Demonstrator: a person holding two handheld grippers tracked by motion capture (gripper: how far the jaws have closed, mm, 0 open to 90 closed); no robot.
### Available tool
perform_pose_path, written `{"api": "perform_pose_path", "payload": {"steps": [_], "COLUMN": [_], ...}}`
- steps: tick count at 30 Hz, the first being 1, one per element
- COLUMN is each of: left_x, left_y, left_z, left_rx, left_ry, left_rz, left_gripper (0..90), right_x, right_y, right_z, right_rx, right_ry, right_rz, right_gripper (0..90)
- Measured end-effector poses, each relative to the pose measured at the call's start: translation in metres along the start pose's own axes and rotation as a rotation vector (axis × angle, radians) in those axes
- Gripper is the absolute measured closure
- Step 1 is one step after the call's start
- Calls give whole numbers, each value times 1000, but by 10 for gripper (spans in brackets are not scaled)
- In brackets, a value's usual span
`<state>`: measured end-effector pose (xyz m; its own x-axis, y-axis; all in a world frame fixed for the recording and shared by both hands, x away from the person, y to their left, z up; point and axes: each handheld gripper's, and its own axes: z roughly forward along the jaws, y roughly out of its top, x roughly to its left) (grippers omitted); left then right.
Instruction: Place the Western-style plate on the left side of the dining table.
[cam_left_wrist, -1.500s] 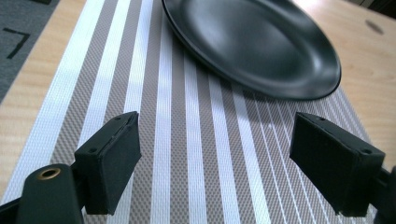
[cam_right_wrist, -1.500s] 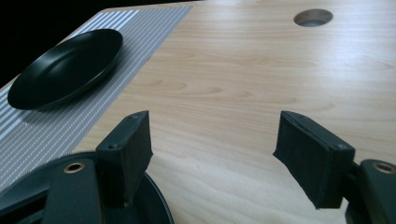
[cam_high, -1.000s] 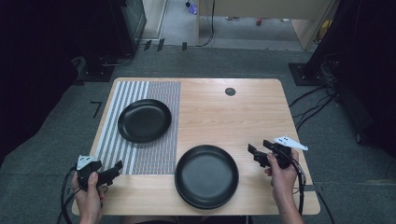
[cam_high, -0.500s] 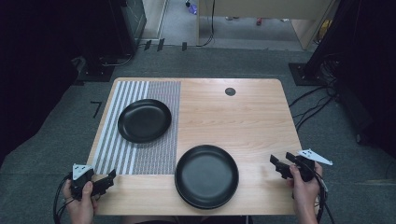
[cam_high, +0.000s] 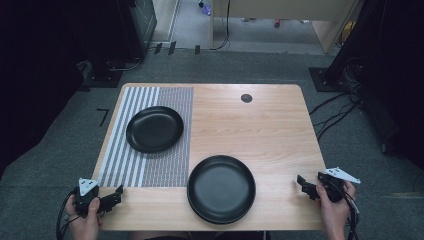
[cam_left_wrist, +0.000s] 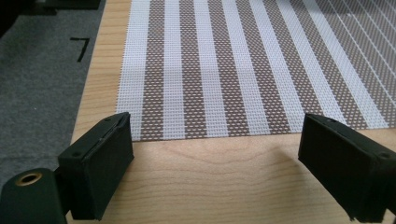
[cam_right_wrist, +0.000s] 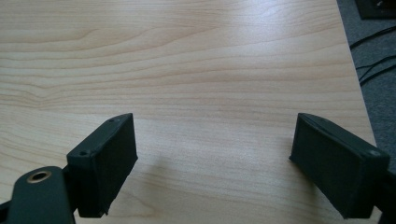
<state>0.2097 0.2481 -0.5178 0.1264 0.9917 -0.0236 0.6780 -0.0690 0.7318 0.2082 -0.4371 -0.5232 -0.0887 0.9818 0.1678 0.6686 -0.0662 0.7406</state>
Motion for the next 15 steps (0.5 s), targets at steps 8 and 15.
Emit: {"api": "perform_pose_path", "payload": {"steps": [8,15], "left_x": [-3,-3], "left_y": [-1,-1], "left_z": [2,2], "left_rx": [-3,-6], "left_ry": [10,6], "left_rz": [25,28], "left_gripper": [78,71], "right_x": [4,9], "right_y": [-1,-2], "right_z": [2,4], "right_rx": [15,26], "right_ry": [-34,-75], "right_rz": [-67,-103], "right_gripper": [116,134]}}
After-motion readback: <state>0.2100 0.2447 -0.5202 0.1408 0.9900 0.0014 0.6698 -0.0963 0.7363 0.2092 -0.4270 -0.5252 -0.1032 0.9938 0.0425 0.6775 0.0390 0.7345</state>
